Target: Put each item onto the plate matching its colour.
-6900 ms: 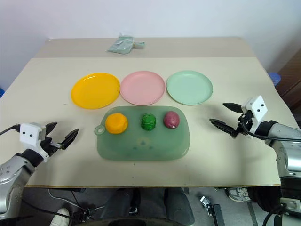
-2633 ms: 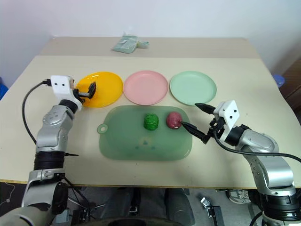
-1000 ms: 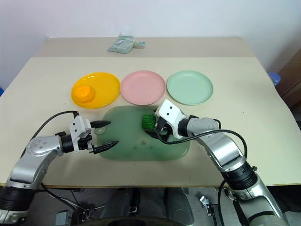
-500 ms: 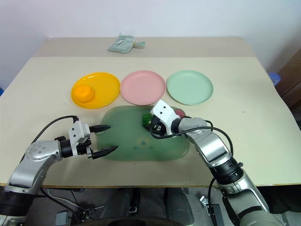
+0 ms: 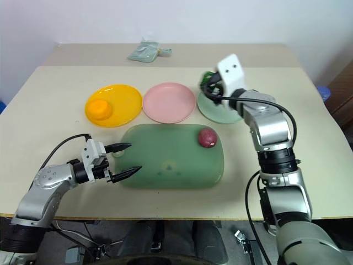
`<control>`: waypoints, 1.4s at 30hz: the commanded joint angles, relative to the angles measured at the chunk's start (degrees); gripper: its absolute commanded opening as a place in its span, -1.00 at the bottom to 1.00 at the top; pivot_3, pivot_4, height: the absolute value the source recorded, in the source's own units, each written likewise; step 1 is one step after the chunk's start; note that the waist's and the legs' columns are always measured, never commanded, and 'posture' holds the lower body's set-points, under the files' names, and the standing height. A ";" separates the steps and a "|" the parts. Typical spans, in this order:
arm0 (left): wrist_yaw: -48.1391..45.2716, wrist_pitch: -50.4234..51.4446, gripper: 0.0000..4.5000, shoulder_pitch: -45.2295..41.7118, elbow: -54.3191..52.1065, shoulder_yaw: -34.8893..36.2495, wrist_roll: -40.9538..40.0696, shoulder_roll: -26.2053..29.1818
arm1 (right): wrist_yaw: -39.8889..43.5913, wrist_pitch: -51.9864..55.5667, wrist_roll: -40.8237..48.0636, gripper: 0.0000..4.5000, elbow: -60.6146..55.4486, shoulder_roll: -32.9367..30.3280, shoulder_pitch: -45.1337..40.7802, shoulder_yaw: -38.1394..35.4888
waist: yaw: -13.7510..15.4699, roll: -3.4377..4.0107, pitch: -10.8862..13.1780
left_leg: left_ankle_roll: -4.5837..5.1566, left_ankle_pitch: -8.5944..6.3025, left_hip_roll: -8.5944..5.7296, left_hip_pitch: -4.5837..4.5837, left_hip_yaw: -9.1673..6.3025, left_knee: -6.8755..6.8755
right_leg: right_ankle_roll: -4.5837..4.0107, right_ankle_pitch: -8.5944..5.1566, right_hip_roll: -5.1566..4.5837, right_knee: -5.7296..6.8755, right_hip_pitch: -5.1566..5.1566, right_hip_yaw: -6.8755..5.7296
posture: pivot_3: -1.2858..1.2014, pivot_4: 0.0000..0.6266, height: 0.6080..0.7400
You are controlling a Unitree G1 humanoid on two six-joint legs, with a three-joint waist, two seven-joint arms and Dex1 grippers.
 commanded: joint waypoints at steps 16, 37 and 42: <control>1.99 4.17 1.00 0.88 -7.86 0.08 -2.12 0.23 | 22.94 -4.00 15.01 0.97 -26.56 -11.27 22.19 -6.50 | 0.35 0.10 0.05 | 0.09 -0.05 0.11 -0.04 0.04 -0.01 | 0.02 0.01 0.09 -0.07 0.04 0.04 | 0.03 -0.52 0.99; 3.25 7.22 1.00 -1.42 -8.74 1.27 -1.58 1.22 | 10.43 -2.16 10.32 0.08 -27.32 1.30 15.41 2.01 | -0.24 0.10 0.05 | 0.07 -0.05 0.16 0.02 0.03 0.01 | 0.01 0.00 0.16 -0.04 0.02 0.04 | 0.03 -0.52 0.99; 4.73 8.43 1.00 -2.07 -9.01 2.53 -2.03 1.64 | -0.48 -7.87 -0.86 0.08 -6.19 11.41 3.05 7.51 | -0.13 0.07 0.03 | -0.02 0.01 0.15 0.03 0.04 0.02 | 0.00 0.00 0.17 0.05 -0.05 0.04 | 0.03 -0.52 0.99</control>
